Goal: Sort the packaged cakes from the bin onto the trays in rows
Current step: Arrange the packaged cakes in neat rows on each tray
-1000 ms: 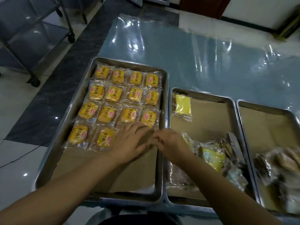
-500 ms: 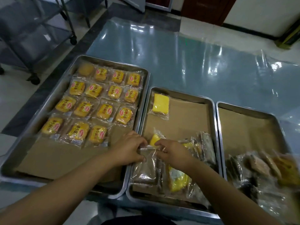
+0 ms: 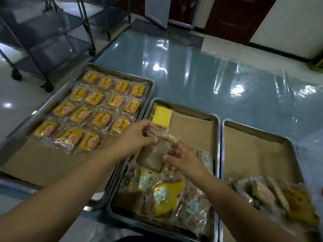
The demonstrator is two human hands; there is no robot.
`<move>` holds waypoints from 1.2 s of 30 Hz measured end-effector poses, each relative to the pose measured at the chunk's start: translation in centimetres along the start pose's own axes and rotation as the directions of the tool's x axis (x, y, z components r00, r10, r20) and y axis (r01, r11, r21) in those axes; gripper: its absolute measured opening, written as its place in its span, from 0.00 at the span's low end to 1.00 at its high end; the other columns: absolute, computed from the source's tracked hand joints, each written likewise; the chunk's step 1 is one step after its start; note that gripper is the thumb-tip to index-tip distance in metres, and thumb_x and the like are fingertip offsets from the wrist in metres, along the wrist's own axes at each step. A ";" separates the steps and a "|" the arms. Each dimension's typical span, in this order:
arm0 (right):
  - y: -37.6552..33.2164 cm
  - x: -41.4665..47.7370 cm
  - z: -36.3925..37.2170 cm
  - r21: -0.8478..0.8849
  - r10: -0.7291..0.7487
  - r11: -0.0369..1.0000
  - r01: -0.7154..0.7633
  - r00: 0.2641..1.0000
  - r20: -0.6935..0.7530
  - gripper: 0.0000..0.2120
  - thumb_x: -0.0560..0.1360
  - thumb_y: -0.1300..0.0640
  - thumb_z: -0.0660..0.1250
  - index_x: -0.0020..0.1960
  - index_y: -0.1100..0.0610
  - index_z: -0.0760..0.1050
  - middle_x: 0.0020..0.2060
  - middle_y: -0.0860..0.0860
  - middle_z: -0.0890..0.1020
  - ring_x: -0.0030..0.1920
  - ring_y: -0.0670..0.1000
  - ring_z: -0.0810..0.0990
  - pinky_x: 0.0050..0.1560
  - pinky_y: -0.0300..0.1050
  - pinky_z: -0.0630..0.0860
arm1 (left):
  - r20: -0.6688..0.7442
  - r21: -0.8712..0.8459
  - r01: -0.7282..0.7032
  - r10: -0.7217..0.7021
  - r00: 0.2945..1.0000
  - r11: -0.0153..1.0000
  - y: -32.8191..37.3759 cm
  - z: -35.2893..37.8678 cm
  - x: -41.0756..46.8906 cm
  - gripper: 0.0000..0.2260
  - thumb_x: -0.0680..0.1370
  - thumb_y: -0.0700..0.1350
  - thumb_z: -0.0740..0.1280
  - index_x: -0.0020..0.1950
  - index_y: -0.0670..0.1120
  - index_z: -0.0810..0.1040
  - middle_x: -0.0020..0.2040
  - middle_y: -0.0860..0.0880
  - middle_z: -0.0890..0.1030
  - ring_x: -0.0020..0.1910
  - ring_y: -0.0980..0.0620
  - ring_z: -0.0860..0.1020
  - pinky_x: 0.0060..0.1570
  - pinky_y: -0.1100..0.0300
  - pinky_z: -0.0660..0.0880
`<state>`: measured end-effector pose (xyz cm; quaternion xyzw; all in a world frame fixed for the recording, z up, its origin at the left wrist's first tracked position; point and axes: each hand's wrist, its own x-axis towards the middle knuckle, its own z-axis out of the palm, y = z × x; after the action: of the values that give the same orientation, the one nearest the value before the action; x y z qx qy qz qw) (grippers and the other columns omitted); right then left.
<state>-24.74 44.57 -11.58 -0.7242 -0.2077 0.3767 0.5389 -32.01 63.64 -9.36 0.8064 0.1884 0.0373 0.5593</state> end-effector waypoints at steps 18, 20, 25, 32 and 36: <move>5.1 -2.4 -20.4 0.074 0.147 0.989 -0.131 0.727 -0.670 0.03 0.79 0.60 0.59 0.50 0.58 0.72 0.42 0.56 0.82 0.38 0.53 0.80 0.39 0.46 0.77 | -0.060 -0.163 0.047 -0.058 0.997 0.986 7.3 18.3 10.6 0.16 0.78 0.41 0.63 0.66 0.45 0.68 0.56 0.53 0.72 0.53 0.59 0.71 0.49 0.69 0.66; 6.5 -1.2 -22.2 0.096 0.213 0.975 -0.198 0.734 -0.645 0.04 0.79 0.60 0.59 0.52 0.56 0.72 0.43 0.54 0.80 0.37 0.49 0.79 0.38 0.44 0.76 | -0.039 -0.128 0.081 -0.086 0.996 0.989 6.8 19.0 11.0 0.15 0.78 0.41 0.63 0.65 0.46 0.69 0.57 0.54 0.72 0.54 0.58 0.71 0.52 0.65 0.65; 9.9 2.0 -24.4 0.002 0.306 0.918 -0.398 0.702 -0.644 0.03 0.77 0.56 0.62 0.49 0.55 0.73 0.41 0.53 0.79 0.38 0.50 0.77 0.36 0.44 0.72 | -0.067 -0.028 0.121 -0.122 0.990 0.992 4.9 19.3 11.5 0.13 0.78 0.42 0.62 0.63 0.47 0.70 0.54 0.56 0.73 0.53 0.58 0.72 0.52 0.65 0.65; 11.4 3.1 -25.7 -0.529 0.045 0.652 -0.543 0.724 -0.688 0.23 0.71 0.42 0.69 0.58 0.56 0.71 0.51 0.56 0.73 0.49 0.58 0.74 0.44 0.44 0.66 | -0.132 -0.008 0.131 -0.131 0.983 0.991 2.3 17.9 11.9 0.09 0.77 0.41 0.64 0.56 0.48 0.72 0.49 0.57 0.75 0.48 0.60 0.73 0.48 0.67 0.67; 10.0 3.0 -24.8 -0.602 -0.083 0.617 -0.507 0.719 -0.690 0.22 0.71 0.48 0.71 0.59 0.59 0.70 0.54 0.59 0.72 0.51 0.58 0.73 0.45 0.45 0.67 | -0.086 0.000 0.119 -0.119 0.989 0.993 2.1 16.8 11.6 0.07 0.76 0.37 0.66 0.51 0.48 0.74 0.48 0.53 0.78 0.47 0.57 0.75 0.49 0.64 0.71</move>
<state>-4.82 27.87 -18.54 -0.9840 -0.0470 0.0386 0.1677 -16.19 52.06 -15.46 0.7928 0.2601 0.0378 0.5499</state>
